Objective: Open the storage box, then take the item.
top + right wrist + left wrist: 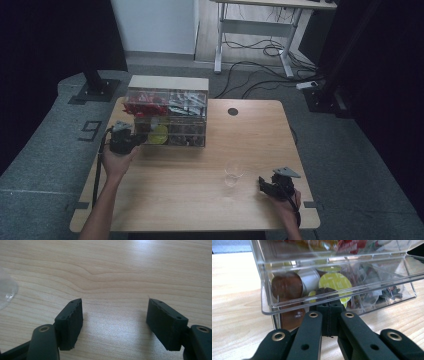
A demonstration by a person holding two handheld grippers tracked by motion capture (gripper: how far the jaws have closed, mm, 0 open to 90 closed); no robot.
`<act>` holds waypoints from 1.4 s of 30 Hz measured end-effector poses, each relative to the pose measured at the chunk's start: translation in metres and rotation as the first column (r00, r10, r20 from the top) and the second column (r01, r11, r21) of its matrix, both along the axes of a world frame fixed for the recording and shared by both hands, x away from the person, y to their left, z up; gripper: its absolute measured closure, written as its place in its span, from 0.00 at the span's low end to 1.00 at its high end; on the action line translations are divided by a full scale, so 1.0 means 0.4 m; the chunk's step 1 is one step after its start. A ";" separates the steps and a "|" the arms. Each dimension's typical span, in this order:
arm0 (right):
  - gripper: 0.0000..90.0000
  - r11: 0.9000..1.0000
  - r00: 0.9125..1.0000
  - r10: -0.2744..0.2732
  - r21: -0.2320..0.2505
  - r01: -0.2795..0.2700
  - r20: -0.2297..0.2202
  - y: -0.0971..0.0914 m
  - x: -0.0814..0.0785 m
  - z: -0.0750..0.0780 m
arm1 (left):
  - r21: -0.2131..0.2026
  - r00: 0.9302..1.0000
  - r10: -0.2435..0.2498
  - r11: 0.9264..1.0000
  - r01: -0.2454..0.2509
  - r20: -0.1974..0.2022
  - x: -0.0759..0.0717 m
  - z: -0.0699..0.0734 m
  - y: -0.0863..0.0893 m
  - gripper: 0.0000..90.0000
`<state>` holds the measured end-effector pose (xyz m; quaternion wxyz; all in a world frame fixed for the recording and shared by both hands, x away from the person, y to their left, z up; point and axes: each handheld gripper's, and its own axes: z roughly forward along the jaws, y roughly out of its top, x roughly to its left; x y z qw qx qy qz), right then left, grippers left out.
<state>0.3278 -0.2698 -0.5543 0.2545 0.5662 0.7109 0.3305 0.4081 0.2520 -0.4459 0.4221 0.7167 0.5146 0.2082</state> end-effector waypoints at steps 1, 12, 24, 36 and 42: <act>0.33 1.000 1.000 0.000 0.000 0.000 0.000 0.000 0.000 0.000 | 0.006 1.000 -0.002 1.000 0.002 0.001 0.003 0.005 -0.001 1.00; 0.36 1.000 1.000 0.003 0.008 -0.003 0.013 -0.006 -0.003 0.001 | -0.002 1.000 0.001 1.000 -0.001 -0.005 0.021 0.024 0.001 1.00; 0.38 0.999 0.997 -0.002 0.038 -0.001 0.081 -0.009 -0.012 0.041 | -0.004 1.000 -0.003 1.000 0.003 -0.010 0.028 0.035 0.001 1.00; 0.42 0.986 0.976 0.080 0.130 -0.108 0.203 0.051 -0.022 0.186 | -0.004 1.000 -0.006 1.000 0.006 -0.011 0.031 0.041 0.003 1.00; 0.43 0.975 0.962 0.157 0.121 -0.187 0.223 0.123 0.002 0.230 | -0.001 1.000 -0.009 1.000 0.009 -0.008 0.029 0.053 0.000 1.00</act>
